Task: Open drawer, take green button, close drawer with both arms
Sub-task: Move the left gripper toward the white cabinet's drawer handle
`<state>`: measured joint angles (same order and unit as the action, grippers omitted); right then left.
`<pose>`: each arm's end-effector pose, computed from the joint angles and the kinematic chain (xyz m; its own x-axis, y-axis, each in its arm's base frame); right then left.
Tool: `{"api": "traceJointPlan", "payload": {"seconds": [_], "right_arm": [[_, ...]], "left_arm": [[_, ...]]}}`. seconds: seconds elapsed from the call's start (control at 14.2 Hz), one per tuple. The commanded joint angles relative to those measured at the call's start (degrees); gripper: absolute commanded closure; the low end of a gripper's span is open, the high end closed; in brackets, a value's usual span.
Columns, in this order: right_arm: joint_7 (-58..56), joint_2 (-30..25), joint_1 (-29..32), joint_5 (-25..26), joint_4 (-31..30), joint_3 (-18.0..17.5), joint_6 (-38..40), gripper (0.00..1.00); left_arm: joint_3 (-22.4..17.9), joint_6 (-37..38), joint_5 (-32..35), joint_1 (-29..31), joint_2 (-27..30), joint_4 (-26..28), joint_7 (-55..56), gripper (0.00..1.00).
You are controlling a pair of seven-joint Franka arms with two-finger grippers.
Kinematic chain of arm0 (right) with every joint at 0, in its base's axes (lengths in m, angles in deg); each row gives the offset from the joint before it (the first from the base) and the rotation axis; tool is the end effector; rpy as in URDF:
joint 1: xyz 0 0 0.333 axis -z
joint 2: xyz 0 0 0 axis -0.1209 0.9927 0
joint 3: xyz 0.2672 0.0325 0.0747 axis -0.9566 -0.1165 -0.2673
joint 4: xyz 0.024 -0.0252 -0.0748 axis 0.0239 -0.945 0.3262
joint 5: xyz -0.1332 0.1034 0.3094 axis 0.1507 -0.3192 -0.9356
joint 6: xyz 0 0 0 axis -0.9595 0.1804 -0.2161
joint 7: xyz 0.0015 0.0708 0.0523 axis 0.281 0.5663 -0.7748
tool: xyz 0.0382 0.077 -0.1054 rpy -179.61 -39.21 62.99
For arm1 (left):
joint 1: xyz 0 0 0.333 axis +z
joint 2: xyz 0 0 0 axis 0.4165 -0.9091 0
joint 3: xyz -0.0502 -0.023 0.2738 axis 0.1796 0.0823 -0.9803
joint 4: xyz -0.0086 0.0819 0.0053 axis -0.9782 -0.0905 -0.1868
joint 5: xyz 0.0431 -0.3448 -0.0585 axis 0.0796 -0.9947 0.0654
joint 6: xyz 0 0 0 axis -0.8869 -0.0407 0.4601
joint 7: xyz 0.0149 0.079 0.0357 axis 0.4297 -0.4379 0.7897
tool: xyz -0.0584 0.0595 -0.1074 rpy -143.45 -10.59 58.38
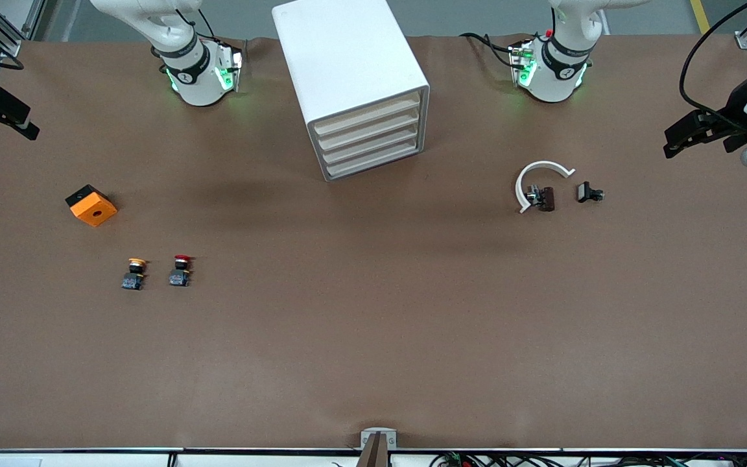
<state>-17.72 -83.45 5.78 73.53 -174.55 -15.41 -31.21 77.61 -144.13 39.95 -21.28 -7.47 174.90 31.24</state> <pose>0.4606 -0.0258 0.6069 0.9945 -0.1015 0.0238 -0.1007 -0.9944 -0.0333 0.4837 -0.0250 0.5680 0.9962 0.0726 -0.0473 0.0706 -0.9965 -0.0439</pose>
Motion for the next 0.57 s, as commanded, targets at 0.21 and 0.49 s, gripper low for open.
{"api": "traceJointPlan", "payload": {"seconds": [0.21,0.49], "right_arm": [[-6.2,-0.5,1.1,0.4,0.5,-0.6,0.8,0.0],[-5.6,-0.5,1.1,0.4,0.5,-0.5,0.7,0.0]], "left_arm": [[0.0,1.2,1.1,0.0,-3.0,-3.1,0.5,0.0],[0.3,0.4,0.1,-0.3,-9.4,-3.7,1.8,0.0]]}}
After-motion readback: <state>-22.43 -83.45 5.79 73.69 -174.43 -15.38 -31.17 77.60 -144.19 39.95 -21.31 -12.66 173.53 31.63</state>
